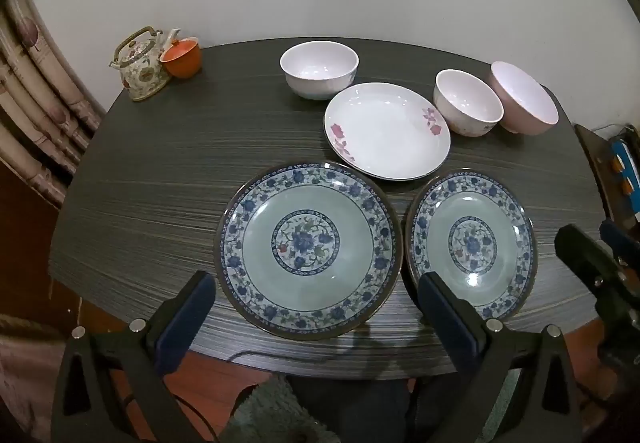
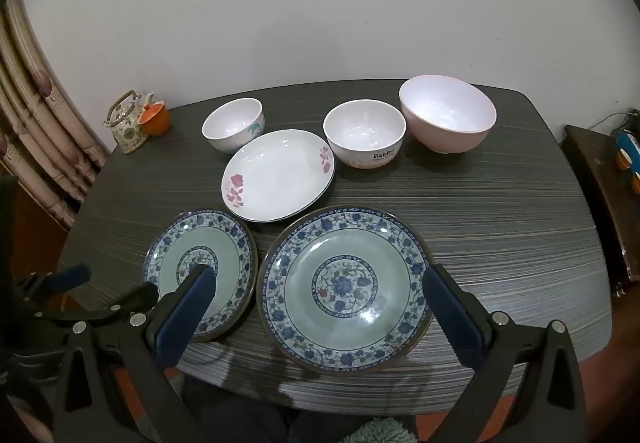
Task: Organize plates and bowls
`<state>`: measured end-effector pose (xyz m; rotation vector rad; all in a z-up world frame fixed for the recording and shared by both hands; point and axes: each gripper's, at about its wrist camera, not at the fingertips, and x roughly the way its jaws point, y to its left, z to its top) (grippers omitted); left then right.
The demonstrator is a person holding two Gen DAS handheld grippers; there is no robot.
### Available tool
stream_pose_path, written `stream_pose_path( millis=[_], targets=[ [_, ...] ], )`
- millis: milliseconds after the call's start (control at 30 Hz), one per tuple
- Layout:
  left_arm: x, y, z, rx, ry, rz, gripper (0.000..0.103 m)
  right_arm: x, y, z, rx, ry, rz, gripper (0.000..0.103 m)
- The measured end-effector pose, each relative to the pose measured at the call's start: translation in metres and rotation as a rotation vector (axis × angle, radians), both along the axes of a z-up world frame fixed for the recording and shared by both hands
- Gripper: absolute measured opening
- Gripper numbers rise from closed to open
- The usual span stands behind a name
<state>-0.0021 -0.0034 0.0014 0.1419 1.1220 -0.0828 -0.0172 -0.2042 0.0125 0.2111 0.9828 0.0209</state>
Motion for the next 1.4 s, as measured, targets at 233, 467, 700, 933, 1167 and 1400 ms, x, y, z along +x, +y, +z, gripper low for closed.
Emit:
stream_pose_path(
  millis=[233, 467, 700, 933, 1167, 1400],
  targets=[
    [0.003, 0.008, -0.011, -0.02, 0.037, 0.021, 0.103, 0.001, -0.001, 0.0, 0.009, -0.001, 0.001, 0.102],
    [0.001, 0.005, -0.013, -0.012, 0.041, 0.014, 0.103, 0.001, -0.001, -0.001, 0.01, 0.0, 0.005, 0.102],
    [0.004, 0.006, -0.013, -0.019, 0.047, 0.015, 0.103, 0.001, -0.001, -0.004, 0.012, 0.001, 0.005, 0.102],
    [0.005, 0.007, -0.015, -0.016, 0.053, 0.025, 0.103, 0.001, 0.001, -0.005, 0.012, 0.001, 0.009, 0.102],
    [0.005, 0.009, -0.018, -0.02, 0.052, 0.033, 0.103, 0.001, 0.002, -0.005, 0.014, 0.004, 0.007, 0.102],
    [0.004, 0.012, -0.018, -0.022, 0.047, 0.038, 0.103, 0.001, 0.003, -0.005, 0.014, 0.005, 0.007, 0.102]
  ],
)
